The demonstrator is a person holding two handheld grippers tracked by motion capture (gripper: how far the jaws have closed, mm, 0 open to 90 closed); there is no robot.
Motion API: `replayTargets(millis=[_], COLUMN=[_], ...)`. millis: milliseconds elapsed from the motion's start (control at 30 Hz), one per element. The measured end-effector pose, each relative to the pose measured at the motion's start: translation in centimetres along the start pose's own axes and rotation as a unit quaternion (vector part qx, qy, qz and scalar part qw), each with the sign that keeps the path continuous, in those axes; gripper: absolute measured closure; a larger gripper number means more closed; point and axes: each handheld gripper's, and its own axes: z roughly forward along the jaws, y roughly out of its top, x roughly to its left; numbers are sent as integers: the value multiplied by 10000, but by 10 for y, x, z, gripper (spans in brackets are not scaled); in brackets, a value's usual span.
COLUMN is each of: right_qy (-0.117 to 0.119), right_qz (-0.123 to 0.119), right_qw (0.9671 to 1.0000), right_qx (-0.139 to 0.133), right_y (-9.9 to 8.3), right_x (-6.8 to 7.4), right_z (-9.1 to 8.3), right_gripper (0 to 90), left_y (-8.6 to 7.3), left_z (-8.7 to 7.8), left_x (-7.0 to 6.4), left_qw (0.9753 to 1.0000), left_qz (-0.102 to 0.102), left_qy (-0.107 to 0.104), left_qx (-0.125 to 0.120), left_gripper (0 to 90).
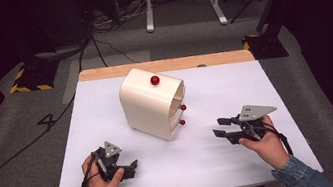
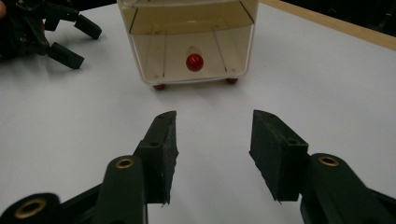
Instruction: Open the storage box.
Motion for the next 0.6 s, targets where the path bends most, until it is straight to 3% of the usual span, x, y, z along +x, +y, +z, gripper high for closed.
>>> replayTargets(millis=[267, 600], right_qy=[183, 369], right_qz=[-58, -36], right_qw=[9994, 9987], right_qx=[-271, -362], right_y=[10, 13], right_x=[6, 5], right_z=[34, 67], right_gripper=[575, 637], left_y=[1, 2], left_z=[1, 1], left_x=[0, 0], left_qw=[10000, 10000], left_qz=[33, 18], left_qy=[-16, -42], left_qx=[26, 51], left_gripper=[8, 2])
